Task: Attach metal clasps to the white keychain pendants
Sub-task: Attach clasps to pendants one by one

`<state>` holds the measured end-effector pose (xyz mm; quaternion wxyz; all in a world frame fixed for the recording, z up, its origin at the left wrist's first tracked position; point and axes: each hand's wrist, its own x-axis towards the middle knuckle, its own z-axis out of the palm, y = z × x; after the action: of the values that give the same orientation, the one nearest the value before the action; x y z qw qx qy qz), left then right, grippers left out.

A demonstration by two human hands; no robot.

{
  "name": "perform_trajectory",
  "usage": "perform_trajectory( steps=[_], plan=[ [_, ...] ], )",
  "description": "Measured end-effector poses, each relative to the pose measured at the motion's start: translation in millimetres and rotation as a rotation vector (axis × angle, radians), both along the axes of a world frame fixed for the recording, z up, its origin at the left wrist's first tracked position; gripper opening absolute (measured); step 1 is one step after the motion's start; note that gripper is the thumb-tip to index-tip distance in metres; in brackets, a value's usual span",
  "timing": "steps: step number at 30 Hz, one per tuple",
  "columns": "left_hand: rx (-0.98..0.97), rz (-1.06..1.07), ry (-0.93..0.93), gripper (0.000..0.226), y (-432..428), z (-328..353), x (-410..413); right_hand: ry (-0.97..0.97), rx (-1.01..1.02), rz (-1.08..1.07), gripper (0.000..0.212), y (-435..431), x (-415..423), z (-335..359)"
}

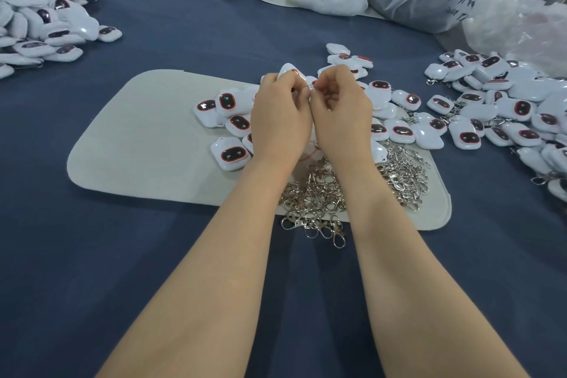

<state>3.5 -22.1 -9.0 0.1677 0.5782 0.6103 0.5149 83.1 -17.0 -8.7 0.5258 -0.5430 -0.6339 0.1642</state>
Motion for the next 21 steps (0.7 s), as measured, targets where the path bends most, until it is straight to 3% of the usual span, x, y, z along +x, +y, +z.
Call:
perform_trajectory(
  steps=[7, 13, 18, 21],
  plan=[
    [-0.001, -0.044, -0.079, 0.012, 2, -2, 2, 0.008, 0.04, -0.007, 0.019, -1, 1, 0],
    [0.024, -0.111, -0.212, 0.014, 2, 1, 3, 0.09, 0.023, -0.143, 0.016, 3, 9, -2],
    [-0.04, -0.178, -0.483, 0.04, 3, 2, -2, 0.06, -0.003, -0.181, 0.015, 5, 12, -6],
    [-0.082, -0.19, -0.545, 0.044, 5, 1, -2, 0.045, -0.005, -0.177, 0.015, 6, 11, -6]
  ],
)
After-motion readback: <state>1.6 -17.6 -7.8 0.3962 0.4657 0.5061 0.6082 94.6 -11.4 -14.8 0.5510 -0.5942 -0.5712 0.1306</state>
